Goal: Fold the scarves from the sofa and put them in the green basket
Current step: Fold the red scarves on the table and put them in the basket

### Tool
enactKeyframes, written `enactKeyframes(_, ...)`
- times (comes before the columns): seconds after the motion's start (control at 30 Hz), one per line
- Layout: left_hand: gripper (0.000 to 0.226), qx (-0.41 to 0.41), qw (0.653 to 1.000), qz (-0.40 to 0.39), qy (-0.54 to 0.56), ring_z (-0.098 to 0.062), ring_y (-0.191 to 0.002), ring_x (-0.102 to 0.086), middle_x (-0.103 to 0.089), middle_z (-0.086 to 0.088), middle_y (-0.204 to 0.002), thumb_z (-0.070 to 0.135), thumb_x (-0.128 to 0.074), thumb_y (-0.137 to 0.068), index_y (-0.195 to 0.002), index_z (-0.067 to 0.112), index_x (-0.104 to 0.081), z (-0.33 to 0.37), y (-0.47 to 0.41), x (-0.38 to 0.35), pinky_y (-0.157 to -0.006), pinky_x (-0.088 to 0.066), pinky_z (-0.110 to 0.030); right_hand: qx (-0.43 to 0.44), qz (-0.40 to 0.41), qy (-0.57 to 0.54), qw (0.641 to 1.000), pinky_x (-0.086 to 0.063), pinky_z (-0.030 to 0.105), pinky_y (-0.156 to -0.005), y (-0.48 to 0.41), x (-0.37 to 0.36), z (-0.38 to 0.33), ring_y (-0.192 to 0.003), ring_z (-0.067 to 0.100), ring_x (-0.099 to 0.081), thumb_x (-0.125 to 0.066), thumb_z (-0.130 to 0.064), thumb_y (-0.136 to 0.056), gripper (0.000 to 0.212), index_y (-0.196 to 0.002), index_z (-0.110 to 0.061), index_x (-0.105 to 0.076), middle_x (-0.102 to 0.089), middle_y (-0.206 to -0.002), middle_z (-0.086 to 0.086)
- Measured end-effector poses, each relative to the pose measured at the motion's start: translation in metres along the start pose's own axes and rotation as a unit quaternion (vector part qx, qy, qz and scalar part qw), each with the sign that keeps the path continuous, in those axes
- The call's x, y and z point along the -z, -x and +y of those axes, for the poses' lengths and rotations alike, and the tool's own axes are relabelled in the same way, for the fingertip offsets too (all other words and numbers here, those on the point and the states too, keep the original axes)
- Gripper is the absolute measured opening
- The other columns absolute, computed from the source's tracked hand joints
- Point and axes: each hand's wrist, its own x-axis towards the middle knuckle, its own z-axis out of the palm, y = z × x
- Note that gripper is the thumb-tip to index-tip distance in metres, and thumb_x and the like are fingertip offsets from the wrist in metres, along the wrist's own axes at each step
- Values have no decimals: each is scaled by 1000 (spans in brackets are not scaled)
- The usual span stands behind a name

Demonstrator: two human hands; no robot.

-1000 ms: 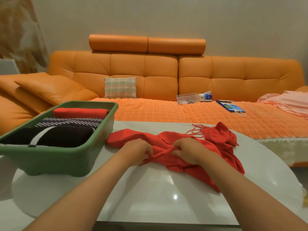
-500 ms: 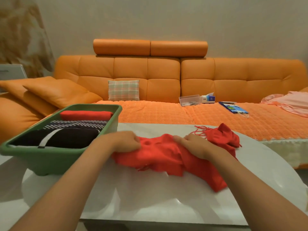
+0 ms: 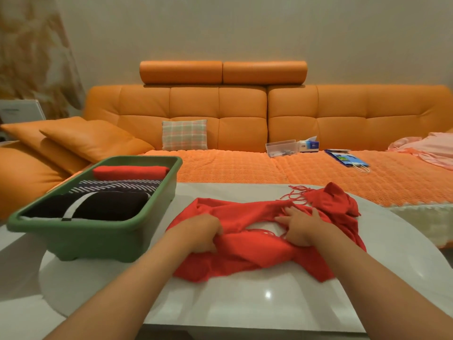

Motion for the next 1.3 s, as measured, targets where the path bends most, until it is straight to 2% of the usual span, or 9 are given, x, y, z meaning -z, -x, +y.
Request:
enactKeyframes(0.2,34,183,969,35,-163,-27,-120,-55,-57,-6,-128,10,-47,-93,-124,17,-59,-18,1,23,-98,-42,-36,-26,72,32,997,-5,61,-120,9,1,23,-154,23,-2,-47,-19,-95,65,-156,-31,-27,-4,-167,7)
enactKeyframes(0.43,66,-93,988,92,86,-13,-122,-53,-57,13,-135,31,-62,-84,-144,43,-38,41,-19,3,-98,-42,-34,102,128,-160,973,-41,33,-106,14,7,-3,-125,15,-54,-54,-30,-82,49,-129,-35,-64,-60,-135,-9)
enactKeyframes(0.57,45,-71,994,81,16,-18,-99,-65,-70,8,-107,7,-53,-86,-114,38,-71,29,-32,-9,-73,-42,-26,102,69,-160,979,-46,30,-100,24,2,-6,-115,18,-58,-61,-22,-80,43,-122,-29,-68,-63,-126,-4)
enactKeyframes(0.7,37,-65,986,118,97,-10,-107,-56,-61,13,-110,8,-53,-83,-105,32,-71,9,-23,3,-81,-43,-23,115,91,-155,977,-48,27,-80,24,3,-8,-91,16,-63,-68,-18,-80,17,-93,-28,-72,-70,-99,-4)
enactKeyframes(0.83,59,-110,967,78,218,14,-95,-51,-56,26,-114,23,-68,-82,-135,40,-46,22,-1,2,-83,-37,-6,186,59,-442,876,-50,20,-60,36,21,-33,-63,5,-61,-70,0,-86,17,-85,-17,-69,-68,-71,-5)
enactKeyframes(0.97,32,-55,986,105,119,-14,-82,-59,-61,13,-84,3,-49,-76,-75,27,-70,0,-1,19,-74,-48,-32,154,75,-610,773,-58,28,-68,37,30,-47,-80,20,-71,-69,-3,-90,15,-105,-6,-69,-75,-94,16)
enactKeyframes(1.1,22,64,998,-22,1,-22,-91,-65,-70,-3,-101,7,-58,-86,-92,19,-75,-8,18,41,-78,-48,-27,81,195,-348,914,-50,25,-91,14,11,-37,-103,10,-65,-56,-10,-92,25,-104,-26,-72,-71,-112,-6)
enactKeyframes(1.23,22,19,991,41,128,-13,-105,-62,-68,7,-114,20,-58,-91,-107,26,-72,12,20,17,-92,-46,-25,110,198,-190,955,-33,31,-114,-1,-2,-44,-139,15,-44,-48,-3,-91,50,-134,-26,-60,-49,-150,-4)
enactKeyframes(1.3,36,-3,978,-56,203,-11,-112,-59,-59,12,-125,44,-66,-87,-123,37,-62,25,16,5,-98,-45,-26,146,170,-107,969,-28,34,-117,-3,-4,-53,-149,15,-27,-44,-3,-93,62,-150,-24,-41,-30,-162,-4)
